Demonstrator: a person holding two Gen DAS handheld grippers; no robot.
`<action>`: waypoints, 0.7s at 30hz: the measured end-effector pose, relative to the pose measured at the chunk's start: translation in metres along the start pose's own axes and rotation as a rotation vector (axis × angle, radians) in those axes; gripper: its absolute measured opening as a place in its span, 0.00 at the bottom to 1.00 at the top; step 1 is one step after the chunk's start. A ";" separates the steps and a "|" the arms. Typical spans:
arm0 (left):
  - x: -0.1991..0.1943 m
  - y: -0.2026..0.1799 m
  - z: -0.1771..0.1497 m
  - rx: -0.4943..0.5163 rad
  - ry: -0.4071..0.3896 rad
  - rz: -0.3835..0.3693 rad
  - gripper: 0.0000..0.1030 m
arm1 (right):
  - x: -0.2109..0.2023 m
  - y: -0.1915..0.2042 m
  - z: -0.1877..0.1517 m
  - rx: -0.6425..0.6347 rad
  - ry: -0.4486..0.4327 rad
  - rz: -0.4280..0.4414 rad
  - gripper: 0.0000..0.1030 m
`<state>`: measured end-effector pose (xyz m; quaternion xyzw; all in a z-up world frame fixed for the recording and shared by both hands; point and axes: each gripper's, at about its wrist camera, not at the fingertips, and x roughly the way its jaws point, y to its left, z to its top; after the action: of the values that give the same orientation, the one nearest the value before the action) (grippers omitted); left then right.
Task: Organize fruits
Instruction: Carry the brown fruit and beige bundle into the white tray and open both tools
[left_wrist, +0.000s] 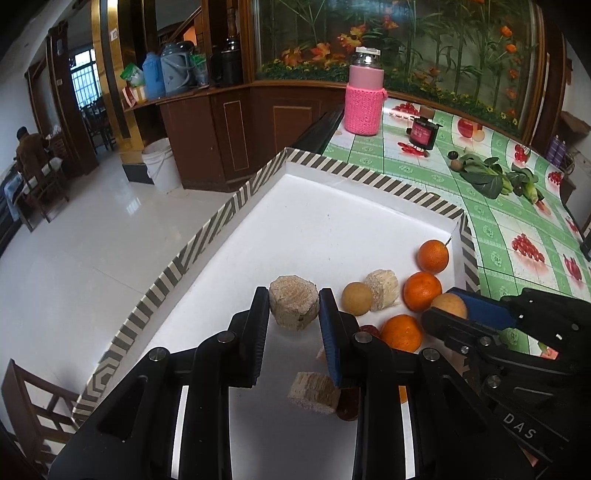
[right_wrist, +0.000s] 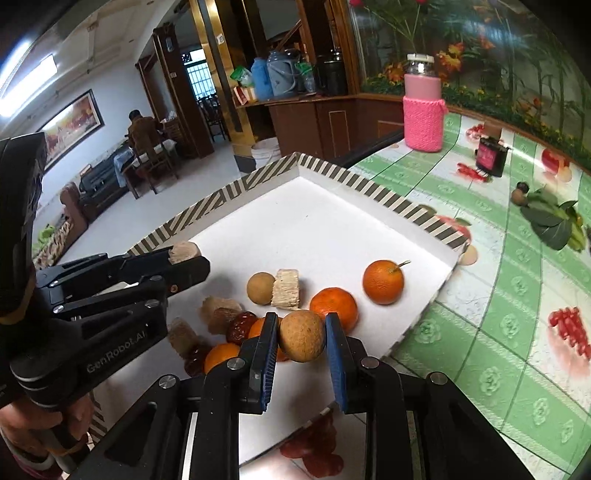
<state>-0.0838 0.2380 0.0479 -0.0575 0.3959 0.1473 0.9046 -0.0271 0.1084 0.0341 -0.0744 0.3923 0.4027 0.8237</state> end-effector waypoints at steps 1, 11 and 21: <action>0.001 0.001 -0.001 -0.005 0.005 0.000 0.26 | 0.001 0.000 0.000 0.000 -0.001 -0.002 0.24; 0.009 0.002 -0.001 -0.013 0.043 0.012 0.29 | 0.008 0.001 0.002 0.003 -0.002 -0.007 0.27; -0.003 0.007 -0.002 -0.044 -0.021 0.035 0.56 | -0.009 0.004 -0.010 0.022 -0.017 0.015 0.32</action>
<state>-0.0892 0.2439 0.0493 -0.0691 0.3838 0.1723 0.9046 -0.0389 0.1010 0.0345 -0.0587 0.3902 0.4053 0.8246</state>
